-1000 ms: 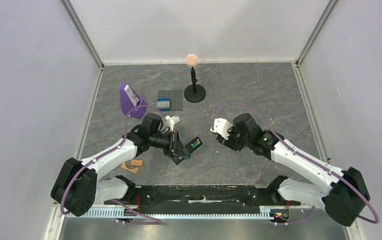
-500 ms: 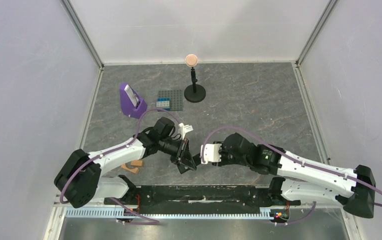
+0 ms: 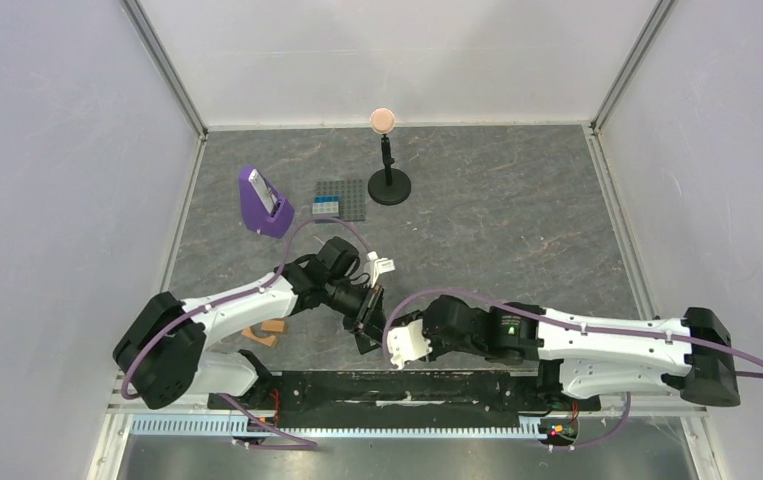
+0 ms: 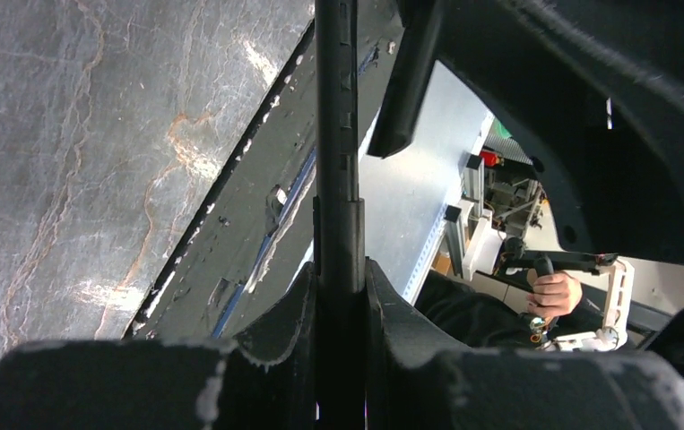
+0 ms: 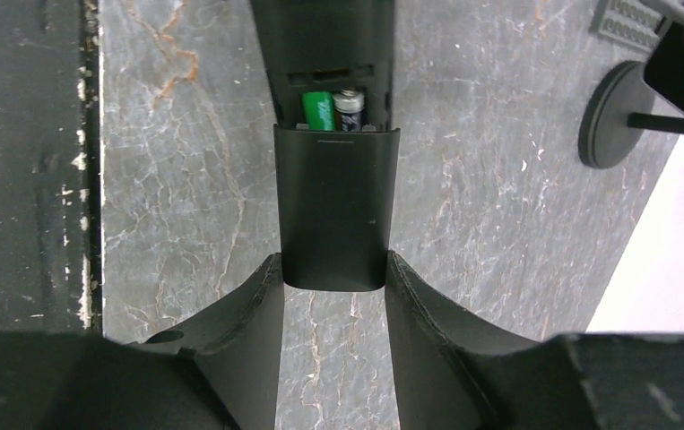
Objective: Load the batteries into the remote control
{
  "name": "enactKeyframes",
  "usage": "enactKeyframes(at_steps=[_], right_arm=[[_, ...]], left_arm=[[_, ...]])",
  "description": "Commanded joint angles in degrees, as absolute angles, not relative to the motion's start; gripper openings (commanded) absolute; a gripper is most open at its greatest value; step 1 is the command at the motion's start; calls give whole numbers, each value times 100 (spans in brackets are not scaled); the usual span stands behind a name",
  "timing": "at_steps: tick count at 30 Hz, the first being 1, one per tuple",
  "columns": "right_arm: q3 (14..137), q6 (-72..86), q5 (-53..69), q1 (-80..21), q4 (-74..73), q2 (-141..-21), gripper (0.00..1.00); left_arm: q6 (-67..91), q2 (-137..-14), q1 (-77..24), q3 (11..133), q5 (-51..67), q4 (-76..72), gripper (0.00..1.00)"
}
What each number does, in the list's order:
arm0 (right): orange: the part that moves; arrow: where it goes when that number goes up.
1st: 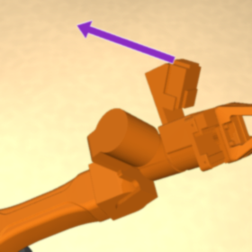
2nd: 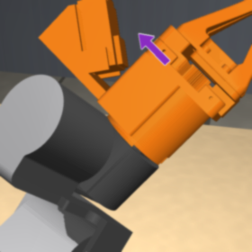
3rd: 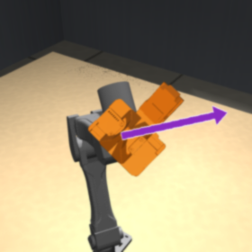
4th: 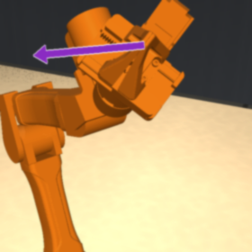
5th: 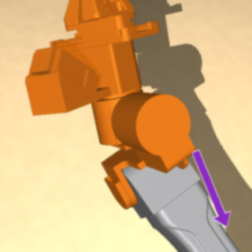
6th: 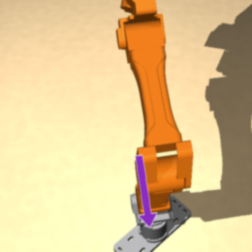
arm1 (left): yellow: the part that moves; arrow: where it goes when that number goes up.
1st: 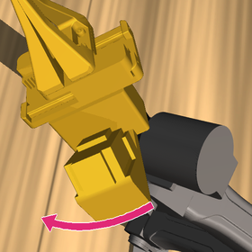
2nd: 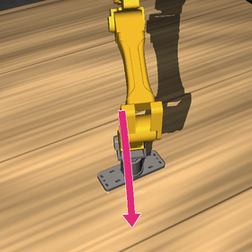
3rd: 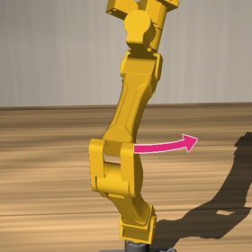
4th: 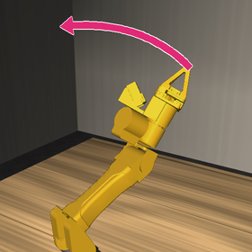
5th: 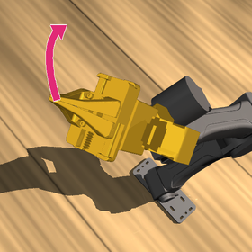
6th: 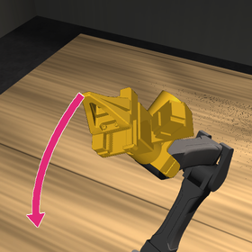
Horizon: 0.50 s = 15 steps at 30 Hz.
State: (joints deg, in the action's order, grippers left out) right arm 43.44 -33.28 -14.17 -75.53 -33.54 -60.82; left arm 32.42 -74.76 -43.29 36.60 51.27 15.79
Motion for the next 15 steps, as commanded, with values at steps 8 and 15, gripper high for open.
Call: enactKeyframes(at_steps=[8, 15], right_arm=[[4862, -3412, -1809, -7857, -3349, -6520, 21], [4929, -3359, -1751, -7942, -3482, -6704, 20]], left_arm=[[2717, -7689, -4508, 4043, 5025, 1885, 2], [2656, -7722, -4535, 4106, 4950, 1942, 2]])
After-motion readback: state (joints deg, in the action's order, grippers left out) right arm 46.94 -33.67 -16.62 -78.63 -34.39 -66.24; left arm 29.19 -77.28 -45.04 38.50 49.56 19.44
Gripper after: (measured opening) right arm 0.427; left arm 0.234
